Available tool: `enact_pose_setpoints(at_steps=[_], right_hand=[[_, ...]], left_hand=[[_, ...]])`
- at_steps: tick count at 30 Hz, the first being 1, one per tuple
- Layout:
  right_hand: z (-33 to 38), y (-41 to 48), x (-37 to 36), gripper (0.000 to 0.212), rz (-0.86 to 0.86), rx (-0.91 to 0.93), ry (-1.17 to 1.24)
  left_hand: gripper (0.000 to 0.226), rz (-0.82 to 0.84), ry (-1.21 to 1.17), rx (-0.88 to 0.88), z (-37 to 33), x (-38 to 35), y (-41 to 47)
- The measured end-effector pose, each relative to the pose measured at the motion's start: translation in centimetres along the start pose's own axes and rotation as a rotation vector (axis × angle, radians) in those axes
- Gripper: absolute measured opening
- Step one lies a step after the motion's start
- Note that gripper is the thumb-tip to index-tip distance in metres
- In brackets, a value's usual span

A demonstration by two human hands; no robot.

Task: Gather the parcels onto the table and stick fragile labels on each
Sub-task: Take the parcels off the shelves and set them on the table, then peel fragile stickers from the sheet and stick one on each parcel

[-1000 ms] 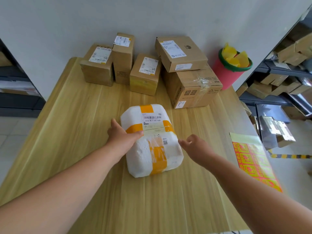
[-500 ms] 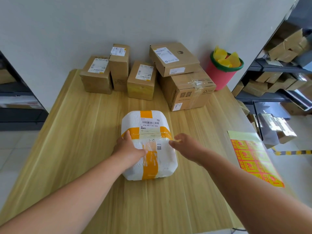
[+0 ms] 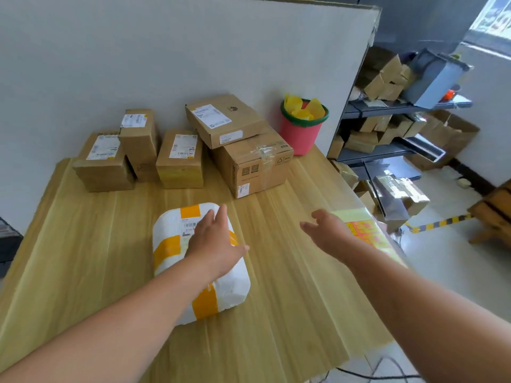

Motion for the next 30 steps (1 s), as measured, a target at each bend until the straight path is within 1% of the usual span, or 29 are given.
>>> enact_pose_setpoints(at_steps=[5,8,14,17,21,25,28,29,30], right_hand=[[-5.9,2.2,5.2,0.059,-0.119,-0.106,0.003],[-10.0,4.0,8.0,0.058,-0.168,-0.151,-0.036],[-18.0,8.3,12.1,0.055,-0.161,-0.217,-0.081],[-21.2,11.0,13.6,0.055,-0.148,-0.227,-0.063],[-23.9,14.7,14.4,0.055,-0.084,-0.235,-0.050],[-25.2,18.1,13.1,0.072,0.067,-0.228,0.073],[-25.6,20.4,11.6,0.080,0.185,-0.205,0.049],[-25.6,21.1,11.1,0.079,0.230,-0.205,0.041],[-25.7,21.7,10.7,0.073,0.271,-0.205,0.021]], left_hand=[[0.096,-0.003,0.098,-0.153,-7.0,-2.0,2.1],[0.095,0.026,0.145,-0.205,-11.6,-4.5,3.9],[0.097,0.072,0.228,-0.240,-20.5,-9.8,7.8],[0.098,0.084,0.274,-0.249,-24.1,-12.2,9.8],[0.099,0.100,0.310,-0.219,-27.2,-14.9,12.6],[0.099,0.118,0.371,-0.185,-28.3,-17.4,15.1],[0.098,0.140,0.388,-0.153,-28.3,-19.1,16.5],[0.098,0.146,0.389,-0.142,-28.2,-19.6,16.9],[0.098,0.149,0.388,-0.131,-28.1,-20.0,17.2]])
Point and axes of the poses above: each hand's wrist, its own y-axis towards the middle knuckle, its own x-axis out of the back of the hand, z = x × y, the point moved 4 cm from there along y, towards the middle knuckle, and after that the axes turned 10 degrees about y, right-handed, at the moved point
